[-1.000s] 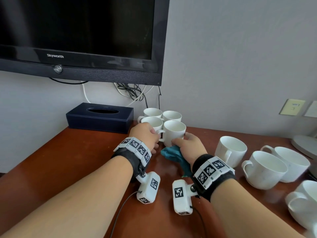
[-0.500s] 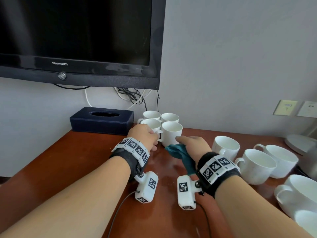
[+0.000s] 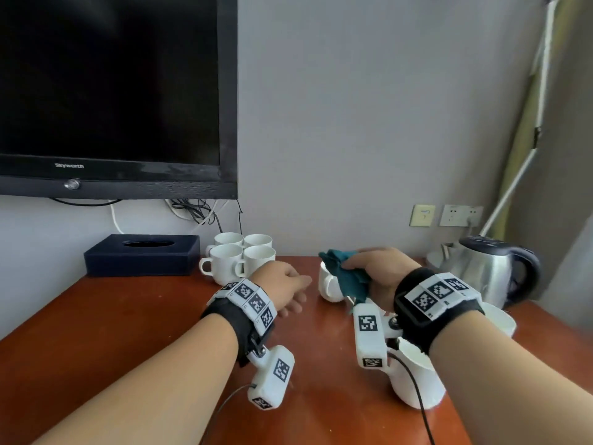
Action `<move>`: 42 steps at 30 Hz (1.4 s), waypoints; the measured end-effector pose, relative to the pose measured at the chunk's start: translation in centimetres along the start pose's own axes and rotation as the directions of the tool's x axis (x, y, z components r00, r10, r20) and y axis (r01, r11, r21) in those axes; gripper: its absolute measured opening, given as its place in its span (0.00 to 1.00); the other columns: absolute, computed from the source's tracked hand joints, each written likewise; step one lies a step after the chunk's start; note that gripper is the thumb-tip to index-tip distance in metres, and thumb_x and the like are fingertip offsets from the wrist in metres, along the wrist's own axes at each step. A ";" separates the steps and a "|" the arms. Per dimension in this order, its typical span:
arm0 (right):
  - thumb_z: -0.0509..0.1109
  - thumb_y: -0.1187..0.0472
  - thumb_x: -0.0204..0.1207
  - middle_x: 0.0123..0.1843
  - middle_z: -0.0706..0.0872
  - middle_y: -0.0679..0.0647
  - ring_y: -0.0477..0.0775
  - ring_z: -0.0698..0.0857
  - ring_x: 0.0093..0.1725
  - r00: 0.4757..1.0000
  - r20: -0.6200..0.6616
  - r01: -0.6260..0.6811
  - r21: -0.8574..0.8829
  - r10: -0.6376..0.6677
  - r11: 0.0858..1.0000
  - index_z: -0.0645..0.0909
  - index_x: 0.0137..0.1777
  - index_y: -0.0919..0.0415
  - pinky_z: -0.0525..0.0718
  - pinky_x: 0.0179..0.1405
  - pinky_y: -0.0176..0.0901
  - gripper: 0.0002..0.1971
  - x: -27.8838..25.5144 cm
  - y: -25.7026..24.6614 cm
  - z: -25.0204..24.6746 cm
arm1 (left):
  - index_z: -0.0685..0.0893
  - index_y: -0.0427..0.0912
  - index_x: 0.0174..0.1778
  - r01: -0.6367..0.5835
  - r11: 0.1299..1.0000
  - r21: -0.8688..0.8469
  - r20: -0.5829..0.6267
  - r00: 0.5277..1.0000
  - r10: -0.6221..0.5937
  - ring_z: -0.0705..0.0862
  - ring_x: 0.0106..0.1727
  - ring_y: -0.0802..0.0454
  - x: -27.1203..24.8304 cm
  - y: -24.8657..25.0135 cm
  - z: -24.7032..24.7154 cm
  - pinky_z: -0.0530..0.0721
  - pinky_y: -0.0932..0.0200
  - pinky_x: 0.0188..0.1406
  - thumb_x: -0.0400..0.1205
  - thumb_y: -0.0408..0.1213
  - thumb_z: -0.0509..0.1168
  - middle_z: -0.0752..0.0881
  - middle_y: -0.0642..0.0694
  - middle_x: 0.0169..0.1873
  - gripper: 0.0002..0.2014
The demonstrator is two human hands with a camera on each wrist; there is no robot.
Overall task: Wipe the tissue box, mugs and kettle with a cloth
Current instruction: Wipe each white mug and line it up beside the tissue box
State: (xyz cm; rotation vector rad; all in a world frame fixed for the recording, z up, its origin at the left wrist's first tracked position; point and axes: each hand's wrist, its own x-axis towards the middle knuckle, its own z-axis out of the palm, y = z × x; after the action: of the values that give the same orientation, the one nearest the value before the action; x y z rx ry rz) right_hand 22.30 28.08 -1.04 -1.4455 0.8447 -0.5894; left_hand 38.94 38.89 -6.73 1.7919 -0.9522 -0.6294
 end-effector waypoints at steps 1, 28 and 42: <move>0.67 0.78 0.81 0.60 0.88 0.77 0.67 0.88 0.43 0.999 -0.032 0.010 0.022 -0.009 1.000 0.82 0.65 0.80 0.90 0.37 0.54 0.14 -0.7 -0.1 -1.1 | 0.85 0.38 0.52 -0.012 1.000 0.011 0.056 0.998 0.012 0.91 0.34 0.47 -0.5 0.4 1.0 0.80 0.60 0.23 0.87 0.45 0.70 0.94 0.44 0.38 0.12; 0.60 0.81 0.82 0.61 0.89 0.72 0.75 0.90 0.62 0.988 -0.152 0.058 0.282 -0.015 0.958 0.85 0.62 0.65 0.93 0.50 0.54 0.18 -9.6 2.2 -12.9 | 0.85 0.46 0.48 -0.204 0.934 0.292 0.436 0.898 0.060 0.96 0.45 0.50 -4.3 2.8 10.9 0.91 0.50 0.55 0.87 0.42 0.72 0.96 0.47 0.47 0.06; 0.61 0.77 0.78 0.48 0.92 0.69 0.65 0.86 0.29 0.977 -0.003 0.206 0.277 -0.213 0.939 0.89 0.59 0.61 0.82 0.23 0.45 0.20 -4.2 3.7 -1.7 | 0.84 0.34 0.41 -0.074 0.997 0.008 -0.170 0.983 0.075 0.80 0.20 0.45 -4.5 -1.7 -0.5 0.80 0.55 0.29 0.84 0.40 0.64 0.85 0.40 0.21 0.13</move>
State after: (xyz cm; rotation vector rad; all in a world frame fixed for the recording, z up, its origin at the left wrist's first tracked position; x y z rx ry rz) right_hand 17.92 30.67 -3.96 -1.2908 0.5639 -0.8141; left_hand 37.32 43.21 -8.08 1.7715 -0.8983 -0.4210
